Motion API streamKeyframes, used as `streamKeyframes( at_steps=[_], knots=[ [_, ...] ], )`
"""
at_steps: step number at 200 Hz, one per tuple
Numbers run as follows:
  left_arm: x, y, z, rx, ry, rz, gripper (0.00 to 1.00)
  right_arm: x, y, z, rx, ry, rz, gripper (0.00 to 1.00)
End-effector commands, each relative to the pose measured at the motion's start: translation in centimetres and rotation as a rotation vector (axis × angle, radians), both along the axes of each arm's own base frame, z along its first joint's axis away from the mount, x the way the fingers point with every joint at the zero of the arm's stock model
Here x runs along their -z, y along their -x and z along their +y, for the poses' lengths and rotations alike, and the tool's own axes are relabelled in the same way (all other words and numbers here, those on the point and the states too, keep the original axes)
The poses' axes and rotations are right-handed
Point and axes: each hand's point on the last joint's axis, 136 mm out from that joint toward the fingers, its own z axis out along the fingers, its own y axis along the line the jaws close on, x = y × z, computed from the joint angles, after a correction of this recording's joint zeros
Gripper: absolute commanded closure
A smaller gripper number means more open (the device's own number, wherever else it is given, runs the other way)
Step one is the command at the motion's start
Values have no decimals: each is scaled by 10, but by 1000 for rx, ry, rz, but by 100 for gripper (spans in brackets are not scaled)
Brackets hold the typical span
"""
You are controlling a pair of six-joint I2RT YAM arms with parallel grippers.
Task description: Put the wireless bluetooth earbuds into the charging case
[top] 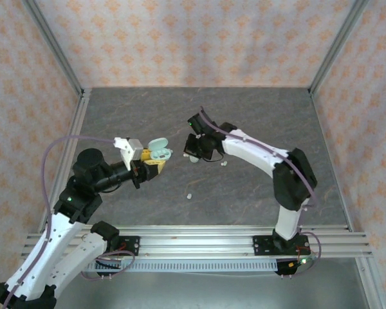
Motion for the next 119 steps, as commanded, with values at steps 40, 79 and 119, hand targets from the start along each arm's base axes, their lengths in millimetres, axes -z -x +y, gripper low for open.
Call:
streamKeyframes(
  at_steps=[40,79,119],
  knots=[
    [-10,-16,-19,35,-30,-157,78,-70,55,-68,-102,132,-40,93],
    [-6,-27,-28,54,-44,-141,78,-112,78,-89,-94,109,-70,93],
    [-5,-34,-31,48,-51,-151,78,-141,94,-96,-92,52,-99,92]
  ],
)
